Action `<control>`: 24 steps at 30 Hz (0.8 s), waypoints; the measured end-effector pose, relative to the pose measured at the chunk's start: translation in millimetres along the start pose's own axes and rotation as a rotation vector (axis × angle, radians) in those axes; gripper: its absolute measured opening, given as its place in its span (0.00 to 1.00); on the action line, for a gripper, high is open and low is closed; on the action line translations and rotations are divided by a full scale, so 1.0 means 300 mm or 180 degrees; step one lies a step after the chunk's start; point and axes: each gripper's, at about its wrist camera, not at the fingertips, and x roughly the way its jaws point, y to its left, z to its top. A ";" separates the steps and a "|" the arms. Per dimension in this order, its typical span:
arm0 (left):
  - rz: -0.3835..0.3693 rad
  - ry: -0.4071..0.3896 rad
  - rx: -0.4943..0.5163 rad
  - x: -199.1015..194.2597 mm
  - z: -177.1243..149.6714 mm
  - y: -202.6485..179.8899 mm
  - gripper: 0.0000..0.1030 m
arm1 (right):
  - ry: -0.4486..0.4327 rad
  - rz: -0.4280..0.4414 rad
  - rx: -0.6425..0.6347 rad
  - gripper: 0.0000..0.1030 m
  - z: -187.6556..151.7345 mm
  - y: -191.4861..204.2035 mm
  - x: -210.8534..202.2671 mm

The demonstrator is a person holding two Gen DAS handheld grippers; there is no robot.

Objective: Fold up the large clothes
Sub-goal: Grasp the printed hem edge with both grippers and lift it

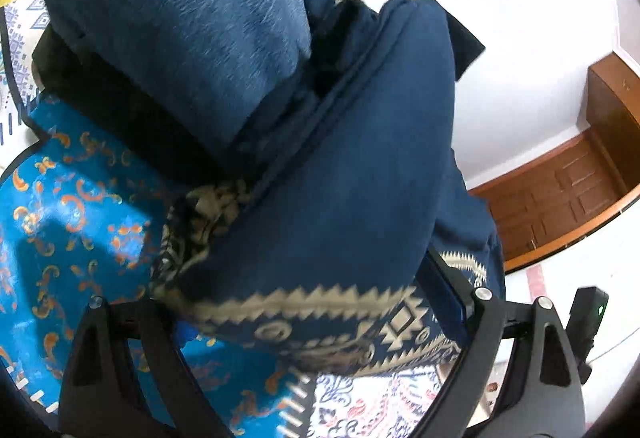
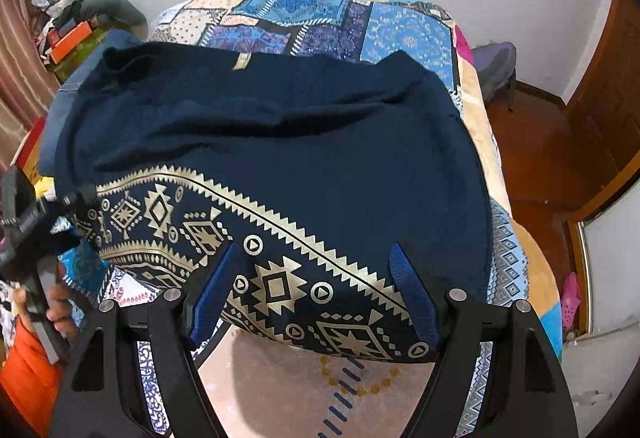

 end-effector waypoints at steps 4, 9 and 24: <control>0.0127 -0.0048 0.0100 -0.001 0.003 -0.060 0.67 | 0.0014 0.0006 0.0016 0.72 -0.006 0.002 -0.005; 0.0152 0.0110 0.0032 -0.060 0.015 -0.150 0.28 | -0.0009 0.0030 -0.0055 0.72 -0.003 0.023 -0.053; 0.0348 -0.0657 0.1169 -0.377 -0.016 -0.586 0.12 | -0.0079 0.0515 -0.0228 0.72 0.152 0.222 -0.006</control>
